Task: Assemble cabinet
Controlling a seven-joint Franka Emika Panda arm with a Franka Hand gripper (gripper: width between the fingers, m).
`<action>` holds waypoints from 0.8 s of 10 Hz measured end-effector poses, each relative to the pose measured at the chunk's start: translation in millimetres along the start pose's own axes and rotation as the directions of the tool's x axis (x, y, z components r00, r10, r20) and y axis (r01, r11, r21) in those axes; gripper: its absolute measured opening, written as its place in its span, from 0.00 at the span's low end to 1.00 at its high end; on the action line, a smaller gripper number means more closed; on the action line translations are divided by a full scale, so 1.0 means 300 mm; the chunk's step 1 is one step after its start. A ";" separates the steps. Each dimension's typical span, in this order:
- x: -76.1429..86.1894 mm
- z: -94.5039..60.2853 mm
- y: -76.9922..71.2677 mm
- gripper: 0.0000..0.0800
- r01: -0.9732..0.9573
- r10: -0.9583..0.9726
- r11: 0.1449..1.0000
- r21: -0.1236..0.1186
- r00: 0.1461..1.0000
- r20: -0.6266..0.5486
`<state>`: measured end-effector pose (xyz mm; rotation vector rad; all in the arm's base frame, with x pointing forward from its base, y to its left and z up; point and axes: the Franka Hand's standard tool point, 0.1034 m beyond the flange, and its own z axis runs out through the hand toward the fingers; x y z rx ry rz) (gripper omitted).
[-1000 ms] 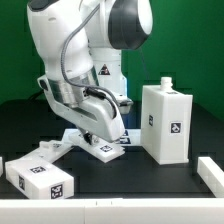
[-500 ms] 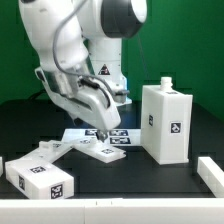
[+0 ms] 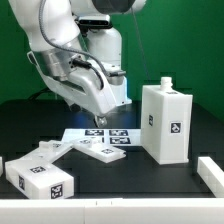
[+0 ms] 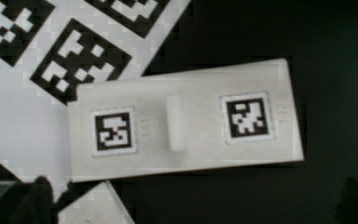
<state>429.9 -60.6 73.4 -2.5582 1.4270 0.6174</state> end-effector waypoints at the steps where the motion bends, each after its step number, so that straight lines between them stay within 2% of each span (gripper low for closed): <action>1: 0.001 -0.001 -0.001 1.00 0.000 0.000 1.000 0.001 1.000 -0.001; 3: 0.000 -0.002 -0.002 1.00 0.000 0.000 1.000 0.001 1.000 0.000; 4: -0.025 -0.037 -0.020 1.00 -0.022 0.022 1.000 0.018 0.999 0.028; 6: -0.066 -0.123 -0.056 1.00 -0.064 0.057 0.994 0.092 0.996 0.075; 7: -0.079 -0.148 -0.062 1.00 -0.066 0.057 0.993 0.101 0.995 0.087; 8: -0.076 -0.138 -0.061 1.00 -0.063 0.055 0.993 0.097 0.995 0.086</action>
Offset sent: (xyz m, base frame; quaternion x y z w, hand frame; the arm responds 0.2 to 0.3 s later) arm 0.0169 0.0183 0.0603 0.0641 -0.0609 0.0760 0.9932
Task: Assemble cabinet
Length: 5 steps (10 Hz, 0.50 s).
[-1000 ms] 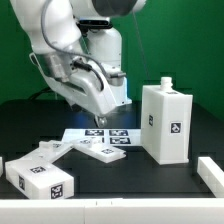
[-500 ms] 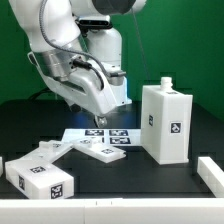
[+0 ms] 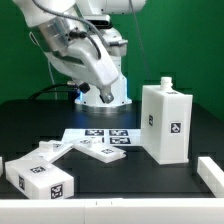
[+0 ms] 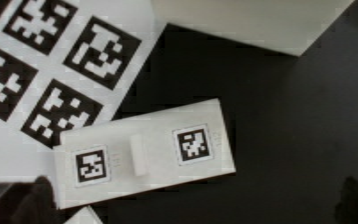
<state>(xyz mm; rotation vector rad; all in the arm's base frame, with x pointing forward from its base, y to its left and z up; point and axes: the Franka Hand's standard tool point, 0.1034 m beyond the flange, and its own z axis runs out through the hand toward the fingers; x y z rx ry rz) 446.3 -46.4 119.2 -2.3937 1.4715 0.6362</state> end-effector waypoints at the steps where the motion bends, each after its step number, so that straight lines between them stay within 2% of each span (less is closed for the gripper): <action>1: 0.000 0.003 0.001 1.00 0.000 0.000 1.000 -0.002 1.000 0.001; 4: -0.008 0.004 -0.004 1.00 0.003 -0.003 1.000 -0.003 1.000 0.003; 5: -0.060 -0.014 -0.029 1.00 -0.040 0.040 0.999 -0.011 0.999 0.025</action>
Offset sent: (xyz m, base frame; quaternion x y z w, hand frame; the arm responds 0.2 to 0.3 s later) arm 0.0000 0.0000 0.0000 0.0000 0.0000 0.0000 1.0000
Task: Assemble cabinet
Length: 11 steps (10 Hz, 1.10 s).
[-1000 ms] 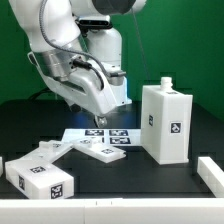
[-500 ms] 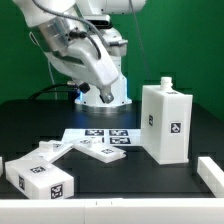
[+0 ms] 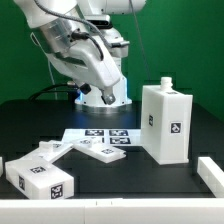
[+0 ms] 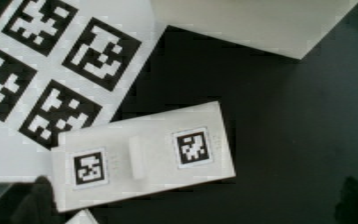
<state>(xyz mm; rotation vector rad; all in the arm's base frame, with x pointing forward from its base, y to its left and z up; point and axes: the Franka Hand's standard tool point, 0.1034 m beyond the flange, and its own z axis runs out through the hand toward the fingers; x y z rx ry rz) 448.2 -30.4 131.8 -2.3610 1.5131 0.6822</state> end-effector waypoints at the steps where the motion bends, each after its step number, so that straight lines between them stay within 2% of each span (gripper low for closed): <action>1: -0.063 -0.025 -0.033 1.00 -0.008 0.008 1.000 -0.001 1.000 0.012; 3: -0.154 -0.053 -0.067 1.00 -0.031 0.031 1.000 -0.003 0.999 0.025; 6: -0.157 -0.049 -0.069 1.00 -0.025 0.025 1.000 -0.012 0.999 0.027; 7: -0.169 -0.048 -0.074 1.00 -0.017 0.018 0.999 -0.029 0.999 0.027; 8: -0.206 -0.044 -0.105 1.00 0.016 -0.015 0.998 -0.056 0.999 0.028; 9: -0.247 -0.039 -0.139 1.00 0.046 -0.044 0.997 -0.067 0.999 0.030; 10: -0.297 -0.024 -0.171 1.00 0.084 -0.080 0.992 -0.090 0.996 0.042; 11: -0.313 -0.004 -0.181 1.00 0.134 -0.129 0.982 -0.129 0.990 0.048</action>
Offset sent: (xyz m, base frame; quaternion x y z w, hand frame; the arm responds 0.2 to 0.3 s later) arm 0.0054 0.0221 0.0243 -0.0571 -0.0174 -0.0124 0.9981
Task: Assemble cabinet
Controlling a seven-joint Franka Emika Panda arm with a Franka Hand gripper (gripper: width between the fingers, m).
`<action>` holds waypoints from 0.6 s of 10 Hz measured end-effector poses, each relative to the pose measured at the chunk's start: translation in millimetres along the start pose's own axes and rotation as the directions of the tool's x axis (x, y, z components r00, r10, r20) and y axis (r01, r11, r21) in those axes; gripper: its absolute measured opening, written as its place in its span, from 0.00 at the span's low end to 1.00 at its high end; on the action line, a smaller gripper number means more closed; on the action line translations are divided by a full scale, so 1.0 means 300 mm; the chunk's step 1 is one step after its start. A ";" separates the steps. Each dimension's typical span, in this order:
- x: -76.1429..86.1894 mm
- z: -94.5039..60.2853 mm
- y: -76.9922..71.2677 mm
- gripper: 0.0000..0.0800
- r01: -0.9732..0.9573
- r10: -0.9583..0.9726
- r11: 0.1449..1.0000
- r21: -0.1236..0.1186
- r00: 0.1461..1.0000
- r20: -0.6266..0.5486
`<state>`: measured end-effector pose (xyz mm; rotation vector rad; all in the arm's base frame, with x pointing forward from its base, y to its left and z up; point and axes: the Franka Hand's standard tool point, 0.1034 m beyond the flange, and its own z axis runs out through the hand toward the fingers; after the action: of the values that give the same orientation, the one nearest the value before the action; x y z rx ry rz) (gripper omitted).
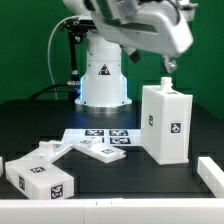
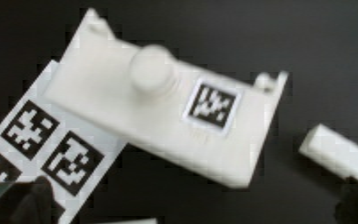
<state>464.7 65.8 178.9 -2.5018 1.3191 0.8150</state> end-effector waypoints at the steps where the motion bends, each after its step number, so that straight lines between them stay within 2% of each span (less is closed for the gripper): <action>1: 0.007 0.013 -0.001 1.00 0.024 -0.024 0.999 -0.031 1.000 0.000; 2: 0.011 0.009 -0.003 1.00 0.017 -0.017 1.000 -0.021 1.000 0.001; 4: 0.011 0.011 -0.003 1.00 0.023 -0.023 0.999 -0.025 1.000 0.000; 5: 0.009 0.006 0.006 1.00 0.115 -0.117 0.989 -0.088 0.993 -0.016; 6: -0.012 -0.002 -0.013 1.00 0.207 -0.211 0.969 -0.137 0.977 -0.021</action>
Offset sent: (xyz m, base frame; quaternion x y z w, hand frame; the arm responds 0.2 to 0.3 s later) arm 0.0000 0.0000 0.0000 0.0000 0.0000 0.0000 1.0000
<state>466.6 70.4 181.2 -2.7128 1.0168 0.8407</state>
